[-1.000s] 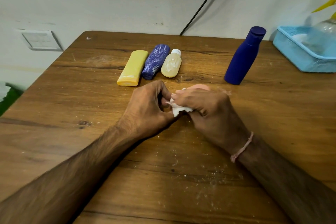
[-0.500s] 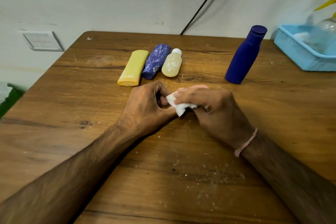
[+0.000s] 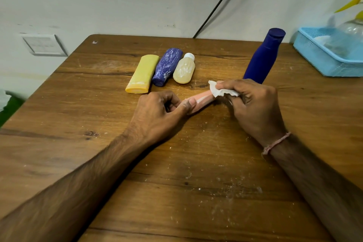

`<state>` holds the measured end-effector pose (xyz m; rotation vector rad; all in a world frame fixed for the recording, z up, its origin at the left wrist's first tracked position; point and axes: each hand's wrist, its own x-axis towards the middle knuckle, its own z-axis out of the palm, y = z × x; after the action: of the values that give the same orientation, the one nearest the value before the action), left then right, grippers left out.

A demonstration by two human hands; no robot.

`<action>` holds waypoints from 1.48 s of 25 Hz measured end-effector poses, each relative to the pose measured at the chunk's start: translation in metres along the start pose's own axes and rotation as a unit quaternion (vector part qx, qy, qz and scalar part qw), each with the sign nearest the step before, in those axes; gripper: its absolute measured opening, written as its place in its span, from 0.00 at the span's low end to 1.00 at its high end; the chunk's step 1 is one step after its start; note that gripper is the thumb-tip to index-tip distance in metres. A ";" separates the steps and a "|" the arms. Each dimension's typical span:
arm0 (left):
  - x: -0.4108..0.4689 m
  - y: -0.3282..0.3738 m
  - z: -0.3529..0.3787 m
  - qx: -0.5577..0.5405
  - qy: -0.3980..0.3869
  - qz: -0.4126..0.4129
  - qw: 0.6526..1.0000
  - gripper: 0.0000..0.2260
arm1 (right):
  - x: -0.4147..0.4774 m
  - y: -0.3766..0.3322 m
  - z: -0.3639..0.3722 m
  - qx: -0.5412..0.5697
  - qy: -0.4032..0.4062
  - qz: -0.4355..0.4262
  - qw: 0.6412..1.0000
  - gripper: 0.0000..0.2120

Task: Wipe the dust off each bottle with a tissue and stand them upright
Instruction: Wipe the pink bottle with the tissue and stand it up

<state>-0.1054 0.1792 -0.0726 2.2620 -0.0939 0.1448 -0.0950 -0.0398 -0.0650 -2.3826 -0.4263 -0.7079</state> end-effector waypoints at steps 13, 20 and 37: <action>-0.005 0.004 -0.006 0.009 -0.004 0.078 0.997 0.22 | 0.002 -0.001 0.008 -0.002 0.011 0.024 1.000 0.17; -0.007 0.001 -0.003 -0.014 0.033 0.098 0.995 0.16 | -0.005 -0.018 0.015 0.024 -0.033 -0.069 0.997 0.17; -0.001 0.001 -0.001 -0.024 -0.004 0.063 0.998 0.16 | 0.001 -0.012 0.013 0.008 -0.098 -0.048 0.994 0.18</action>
<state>-0.1070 0.1794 -0.0711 2.2091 -0.2408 0.1982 -0.0949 -0.0225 -0.0675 -2.4390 -0.6308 -0.5117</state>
